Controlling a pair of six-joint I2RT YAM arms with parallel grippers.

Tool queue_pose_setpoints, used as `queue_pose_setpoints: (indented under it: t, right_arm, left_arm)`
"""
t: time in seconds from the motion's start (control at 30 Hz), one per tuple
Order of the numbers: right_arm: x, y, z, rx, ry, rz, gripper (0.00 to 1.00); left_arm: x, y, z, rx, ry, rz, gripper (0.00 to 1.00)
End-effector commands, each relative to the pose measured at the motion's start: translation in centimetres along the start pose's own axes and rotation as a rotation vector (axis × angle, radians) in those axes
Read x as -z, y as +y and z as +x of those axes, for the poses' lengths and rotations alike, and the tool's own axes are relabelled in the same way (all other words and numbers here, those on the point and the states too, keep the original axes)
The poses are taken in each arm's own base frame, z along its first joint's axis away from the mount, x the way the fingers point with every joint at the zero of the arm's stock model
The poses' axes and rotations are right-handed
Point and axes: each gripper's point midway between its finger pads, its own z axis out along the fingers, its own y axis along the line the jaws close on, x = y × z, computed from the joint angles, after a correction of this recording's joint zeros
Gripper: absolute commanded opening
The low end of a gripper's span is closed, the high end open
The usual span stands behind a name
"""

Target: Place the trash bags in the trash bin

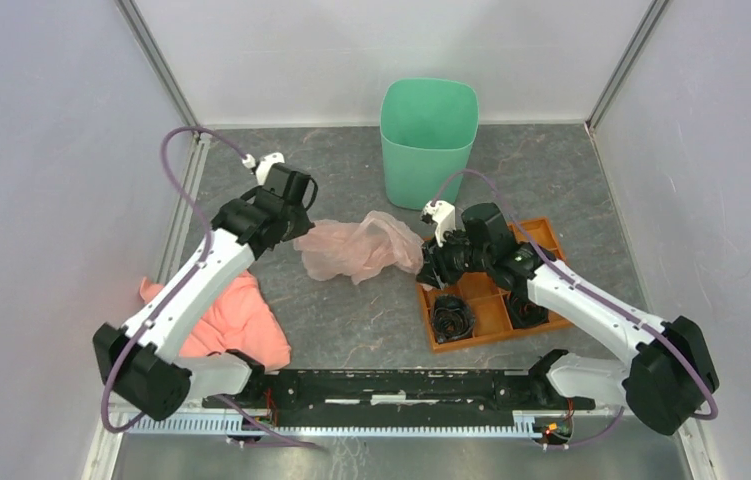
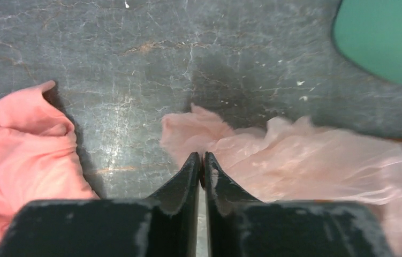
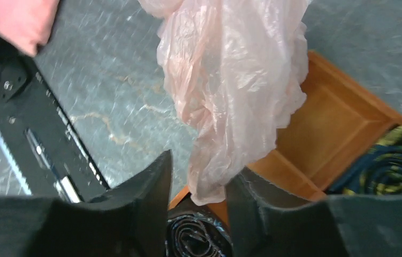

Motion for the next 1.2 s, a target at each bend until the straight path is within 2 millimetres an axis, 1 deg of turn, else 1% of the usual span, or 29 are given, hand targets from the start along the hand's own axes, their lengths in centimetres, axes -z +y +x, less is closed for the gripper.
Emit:
queue_pose_setpoints:
  t: [0.0, 0.03, 0.1, 0.17, 0.23, 0.3, 0.33, 0.43, 0.5, 0.57, 0.63, 0.67, 0.7, 0.73, 0.8, 0.9, 0.97, 1.07, 1.17]
  right_arm:
    - [2.0, -2.6, -3.9, 0.123, -0.077, 0.18, 0.52]
    - [2.4, -2.6, -4.3, 0.149, -0.094, 0.188, 0.59]
    - [2.9, -2.8, -4.5, 0.178, -0.105, 0.207, 0.7]
    - [3.5, -3.2, -4.6, 0.192, -0.104, 0.238, 0.77]
    - [3.9, -3.6, -4.7, 0.197, -0.102, 0.271, 0.82]
    - [4.3, -3.9, -5.0, 0.199, -0.11, 0.298, 0.86]
    - [4.5, -4.1, -5.2, 0.198, -0.118, 0.313, 0.87]
    - [5.0, -4.7, -5.7, 0.189, -0.154, 0.361, 0.92]
    - [5.3, -5.4, -5.8, 0.175, -0.166, 0.408, 0.95]
    - [5.5, -6.0, -5.7, 0.163, -0.176, 0.448, 0.97]
    - [5.7, -6.9, -5.6, 0.151, -0.181, 0.498, 0.98]
    - [5.8, -7.3, -5.5, 0.144, -0.177, 0.517, 0.98]
    - [5.7, -7.5, -5.5, 0.142, -0.173, 0.527, 0.98]
    - [5.6, -7.6, -5.4, 0.138, -0.168, 0.529, 0.98]
    - [5.0, -7.3, -5.4, 0.136, -0.165, 0.498, 0.98]
    - [3.6, -6.0, -5.6, 0.15, -0.172, 0.398, 0.98]
    - [3.1, -5.9, -5.8, 0.151, -0.166, 0.382, 0.98]
    - [2.8, -6.4, -6.4, 0.153, -0.144, 0.398, 0.98]
    - [2.6, -6.5, -7.6, 0.157, -0.154, 0.403, 0.98]
  left_arm:
    - [-1.1, -2.0, -1.8, -0.07, -0.027, 0.047, 0.22]
    - [-1.2, -1.7, -1.7, -0.079, -0.03, 0.043, 0.34]
    - [-0.8, -1.1, -1.7, -0.087, -0.053, 0.041, 0.58]
    - [0.2, -0.2, -1.8, -0.072, -0.084, 0.042, 0.79]
    - [1.3, 0.4, -1.5, -0.046, -0.103, 0.069, 0.9]
    - [2.3, 0.6, -0.9, -0.028, -0.106, 0.118, 0.98]
    - [2.7, 0.6, -0.5, -0.019, -0.103, 0.143, 1.0]
    - [3.8, 0.5, 0.8, 0.006, -0.078, 0.221, 1.0]
    - [4.4, -0.2, 2.1, 0.017, -0.044, 0.295, 1.0]
    - [4.4, -1.0, 3.5, 0.029, -0.005, 0.359, 1.0]
    - [3.9, -1.8, 5.0, 0.033, 0.043, 0.411, 1.0]
    - [3.1, -2.2, 6.0, 0.033, 0.077, 0.427, 1.0]
    - [2.7, -2.7, 6.4, 0.032, 0.097, 0.441, 1.0]
    - [2.2, -3.2, 7.3, 0.024, 0.138, 0.457, 1.0]
    - [1.2, -3.7, 8.2, 0.008, 0.187, 0.456, 1.0]
    - [-0.2, -4.1, 9.4, -0.02, 0.243, 0.438, 1.0]
    - [-0.8, -4.1, 10.4, -0.035, 0.275, 0.442, 1.0]
    - [-1.5, -3.9, 12.5, -0.056, 0.324, 0.448, 1.0]
    - [-2.7, -3.1, 14.2, -0.116, 0.332, 0.375, 1.0]
